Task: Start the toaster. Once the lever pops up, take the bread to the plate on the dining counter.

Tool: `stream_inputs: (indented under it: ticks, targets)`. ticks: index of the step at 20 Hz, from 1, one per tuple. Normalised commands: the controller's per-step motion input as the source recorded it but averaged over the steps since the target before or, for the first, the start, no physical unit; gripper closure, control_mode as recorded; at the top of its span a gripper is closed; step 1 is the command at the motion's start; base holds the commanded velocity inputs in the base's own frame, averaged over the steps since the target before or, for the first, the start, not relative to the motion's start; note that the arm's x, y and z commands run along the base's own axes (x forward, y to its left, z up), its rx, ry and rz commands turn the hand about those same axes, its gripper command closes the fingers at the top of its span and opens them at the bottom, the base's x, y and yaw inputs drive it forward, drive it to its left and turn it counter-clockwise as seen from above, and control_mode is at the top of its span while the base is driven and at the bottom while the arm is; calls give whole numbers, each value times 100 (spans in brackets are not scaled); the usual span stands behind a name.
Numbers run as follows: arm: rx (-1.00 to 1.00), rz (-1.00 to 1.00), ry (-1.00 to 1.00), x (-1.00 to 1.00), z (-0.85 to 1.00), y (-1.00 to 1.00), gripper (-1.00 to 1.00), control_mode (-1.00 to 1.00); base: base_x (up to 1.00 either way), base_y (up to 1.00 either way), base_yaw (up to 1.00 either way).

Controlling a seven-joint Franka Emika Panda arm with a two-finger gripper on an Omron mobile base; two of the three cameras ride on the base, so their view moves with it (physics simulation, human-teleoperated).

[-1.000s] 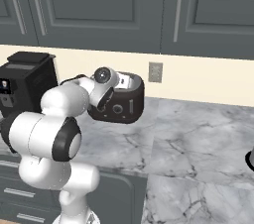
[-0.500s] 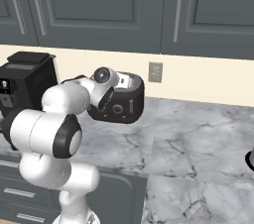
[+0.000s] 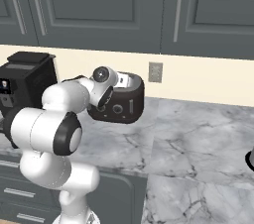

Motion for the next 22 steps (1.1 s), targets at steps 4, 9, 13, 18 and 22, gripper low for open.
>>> stream_inputs:
  ticks: [4,9,13,18,22]
  targets:
    - [0,0,3,0,0,0,-100,-100,0,0,0]
    - [0,0,0,0,0,0,-100,-100,0,0,0]
    - [0,0,0,0,0,0,-100,-100,0,0,0]
    - [0,0,0,0,0,0,-100,-100,0,0,0]
    - [0,0,0,0,0,0,-100,-100,0,0,0]
